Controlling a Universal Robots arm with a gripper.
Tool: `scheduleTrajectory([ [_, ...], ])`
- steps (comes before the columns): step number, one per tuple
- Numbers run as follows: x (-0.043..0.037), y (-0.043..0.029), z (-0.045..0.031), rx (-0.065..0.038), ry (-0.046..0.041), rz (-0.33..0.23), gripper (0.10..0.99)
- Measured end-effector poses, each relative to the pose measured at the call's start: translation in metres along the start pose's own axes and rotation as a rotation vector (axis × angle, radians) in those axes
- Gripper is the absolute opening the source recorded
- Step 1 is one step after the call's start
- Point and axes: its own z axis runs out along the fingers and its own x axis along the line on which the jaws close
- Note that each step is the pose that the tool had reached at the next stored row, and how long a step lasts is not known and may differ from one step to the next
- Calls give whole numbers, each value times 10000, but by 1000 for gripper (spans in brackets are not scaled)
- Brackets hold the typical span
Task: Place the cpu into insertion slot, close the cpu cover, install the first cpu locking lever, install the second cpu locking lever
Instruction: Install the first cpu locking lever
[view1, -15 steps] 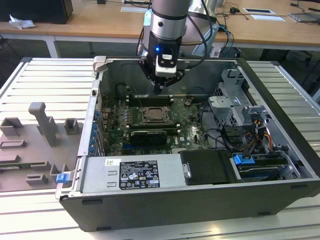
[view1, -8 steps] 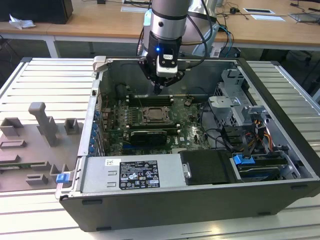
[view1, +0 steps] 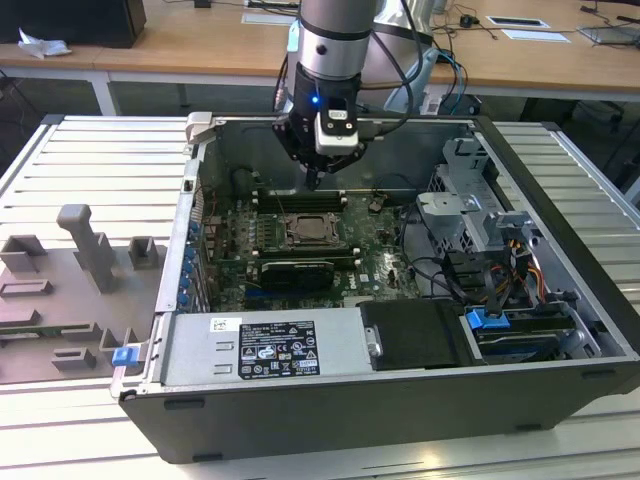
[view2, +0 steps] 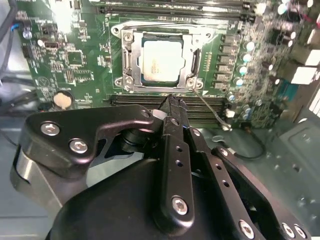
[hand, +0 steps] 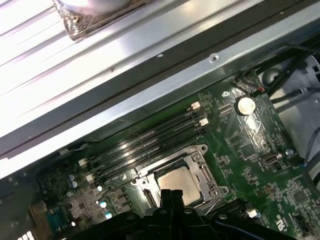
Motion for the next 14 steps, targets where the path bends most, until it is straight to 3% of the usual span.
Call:
scheduleTrajectory([
  [3,0,0,1,35,-3,-661,106],
  [4,0,0,2,26,-47,-783,106],
  [5,2,-1,2,5,-104,-813,106],
  [7,5,-4,2,-95,-356,-905,106],
  [10,1,-10,7,-171,-502,-1109,106],
  [12,0,-12,8,-174,-516,-1345,106],
  [14,0,-14,13,-148,-496,-2068,106],
])
